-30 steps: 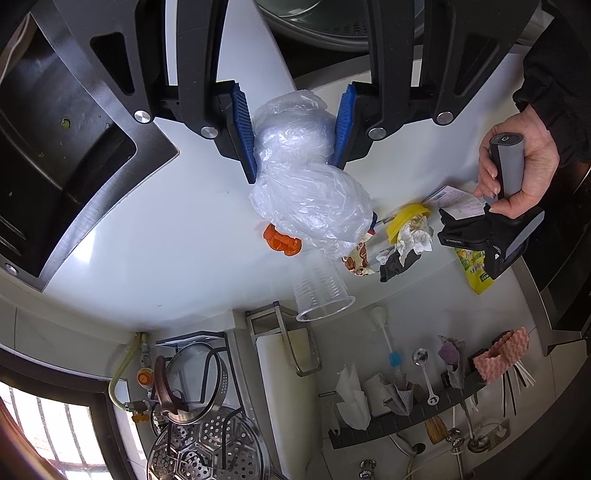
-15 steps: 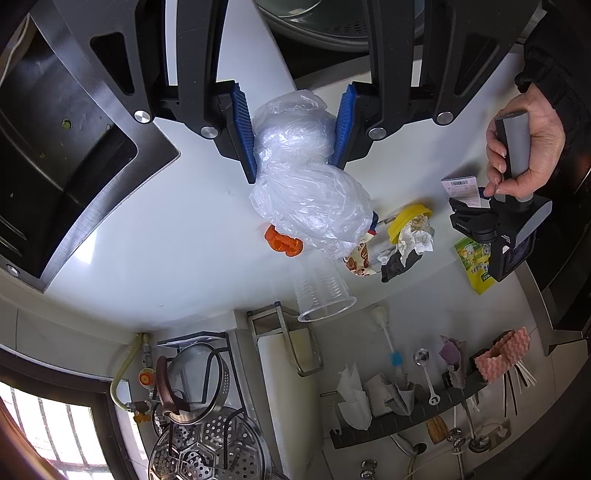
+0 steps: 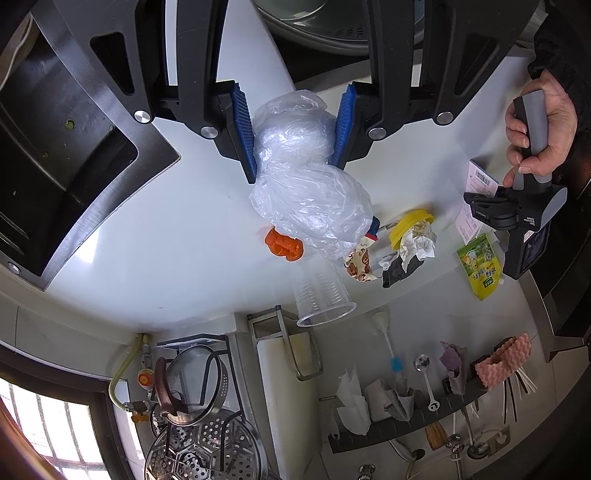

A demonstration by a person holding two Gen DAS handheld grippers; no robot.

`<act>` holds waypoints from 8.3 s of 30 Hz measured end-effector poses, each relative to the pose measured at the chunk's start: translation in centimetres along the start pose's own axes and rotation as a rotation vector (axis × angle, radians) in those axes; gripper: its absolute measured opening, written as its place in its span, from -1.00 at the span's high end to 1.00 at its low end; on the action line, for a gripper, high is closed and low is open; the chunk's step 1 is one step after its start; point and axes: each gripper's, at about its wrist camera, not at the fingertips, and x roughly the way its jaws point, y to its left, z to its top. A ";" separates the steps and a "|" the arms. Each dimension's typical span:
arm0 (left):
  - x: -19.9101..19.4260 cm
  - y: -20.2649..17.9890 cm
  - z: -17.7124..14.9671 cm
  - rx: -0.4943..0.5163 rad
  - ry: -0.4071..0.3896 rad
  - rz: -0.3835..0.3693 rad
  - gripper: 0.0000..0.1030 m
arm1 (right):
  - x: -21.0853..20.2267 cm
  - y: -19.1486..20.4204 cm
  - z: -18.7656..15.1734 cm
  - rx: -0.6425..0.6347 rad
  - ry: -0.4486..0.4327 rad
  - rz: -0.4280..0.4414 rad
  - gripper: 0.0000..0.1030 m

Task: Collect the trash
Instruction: 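Grasp the pink receipt with the left tool while the right tool holds the bag, then carry both items over the basket and open both tools to drop them, then grasp the orange peel with the right tool, then grasp the crumpled white paper with the left tool while the right tool holds the peel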

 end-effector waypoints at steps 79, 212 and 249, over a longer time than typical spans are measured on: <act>-9.7 -1.8 -31.0 0.578 0.082 -0.406 0.74 | -8.6 2.5 -18.2 -0.003 0.316 -0.094 0.28; -1.8 -11.0 0.1 0.385 -0.302 -0.111 -0.83 | 12.7 -2.6 8.1 -0.041 0.251 0.059 0.52; -10.9 -6.0 -6.2 0.374 -0.414 -0.205 0.47 | 6.4 -2.1 5.9 -0.048 0.150 0.007 0.52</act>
